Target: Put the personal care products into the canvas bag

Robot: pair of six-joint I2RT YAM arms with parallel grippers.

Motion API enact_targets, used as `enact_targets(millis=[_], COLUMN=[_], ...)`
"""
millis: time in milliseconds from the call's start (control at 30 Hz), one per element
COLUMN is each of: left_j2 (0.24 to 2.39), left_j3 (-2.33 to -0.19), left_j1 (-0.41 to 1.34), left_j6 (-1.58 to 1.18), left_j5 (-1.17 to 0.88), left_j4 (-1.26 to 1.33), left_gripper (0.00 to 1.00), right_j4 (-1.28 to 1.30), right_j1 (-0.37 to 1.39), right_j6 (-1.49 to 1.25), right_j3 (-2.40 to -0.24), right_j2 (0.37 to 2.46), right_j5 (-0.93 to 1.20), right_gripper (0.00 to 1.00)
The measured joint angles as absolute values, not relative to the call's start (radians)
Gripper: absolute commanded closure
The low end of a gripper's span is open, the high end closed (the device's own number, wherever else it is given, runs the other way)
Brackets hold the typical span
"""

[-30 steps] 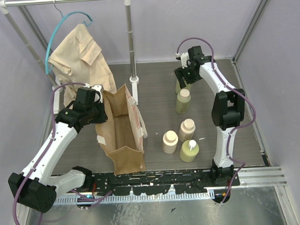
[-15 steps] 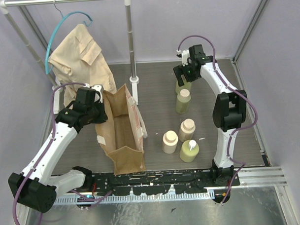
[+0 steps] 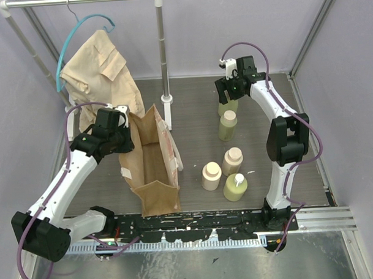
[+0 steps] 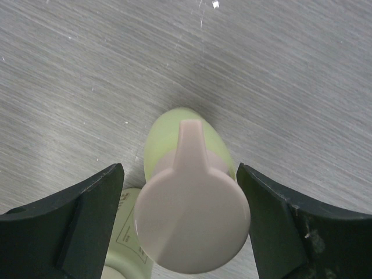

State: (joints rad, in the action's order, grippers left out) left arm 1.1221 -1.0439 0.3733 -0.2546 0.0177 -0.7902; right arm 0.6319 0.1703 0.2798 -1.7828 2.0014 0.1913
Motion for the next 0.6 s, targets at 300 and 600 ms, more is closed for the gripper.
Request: enact_targets(millis=[300, 600], left_j2=[1.124, 1.124], left_j3=[-1.044, -1.044], left_j1=[0.373, 0.373], left_j6=[-0.255, -0.255], left_j5=[0.017, 0.017], left_j4=[-0.79, -0.79], left_gripper=[1.0, 1.0], right_j4=[0.544, 0.535], right_j1=[0.169, 0.168], right_j6=[0.278, 0.265], right_j3=[-1.728, -1.716], right_j2=[2.001, 1.991], right_j5=[0.198, 0.194], right_gripper=[0.38, 0.86])
